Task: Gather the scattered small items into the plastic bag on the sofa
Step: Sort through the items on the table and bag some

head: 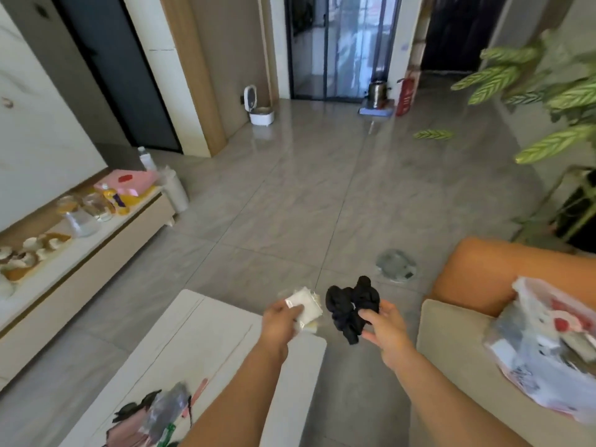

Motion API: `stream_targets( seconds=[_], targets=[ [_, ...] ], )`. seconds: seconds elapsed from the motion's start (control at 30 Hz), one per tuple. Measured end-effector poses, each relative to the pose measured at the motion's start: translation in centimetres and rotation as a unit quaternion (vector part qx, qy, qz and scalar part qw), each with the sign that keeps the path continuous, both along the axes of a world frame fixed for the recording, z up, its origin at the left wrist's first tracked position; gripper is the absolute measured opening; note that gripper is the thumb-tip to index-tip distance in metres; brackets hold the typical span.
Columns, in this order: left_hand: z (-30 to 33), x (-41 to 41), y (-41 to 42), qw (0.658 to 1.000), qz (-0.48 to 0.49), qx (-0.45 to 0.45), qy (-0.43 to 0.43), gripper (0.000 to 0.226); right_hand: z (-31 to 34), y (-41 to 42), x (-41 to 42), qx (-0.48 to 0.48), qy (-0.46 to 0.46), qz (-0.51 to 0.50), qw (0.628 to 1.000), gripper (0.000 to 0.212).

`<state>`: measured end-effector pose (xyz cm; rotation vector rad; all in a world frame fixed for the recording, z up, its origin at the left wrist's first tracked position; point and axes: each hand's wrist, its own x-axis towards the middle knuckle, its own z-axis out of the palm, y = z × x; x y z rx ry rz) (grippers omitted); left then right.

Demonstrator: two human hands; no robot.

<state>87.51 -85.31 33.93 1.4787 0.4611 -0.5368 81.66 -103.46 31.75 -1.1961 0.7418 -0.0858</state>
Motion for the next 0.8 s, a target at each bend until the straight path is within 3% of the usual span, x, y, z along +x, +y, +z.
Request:
stream_targets(
  seconds=[0.3,0.57,0.8],
  targets=[
    [2.6,0.7,-17.3,0.997,-0.064,-0.051,0.001,0.045,1.5,-15.8,-1.2,-0.020,0.000,-0.090,0.996,0.029],
    [1.8,-0.4,-33.4,0.980,-0.196,-0.032,0.014,0.039,0.5,-29.4,-5.2,-0.048,0.016,-0.173,0.984,0.031],
    [-0.5,-1.9,-44.7,0.941,-0.337,0.009,0.031,0.033,-2.4,-36.8,-10.4,-0.058,0.125,-0.321,0.937,0.031]
  ],
)
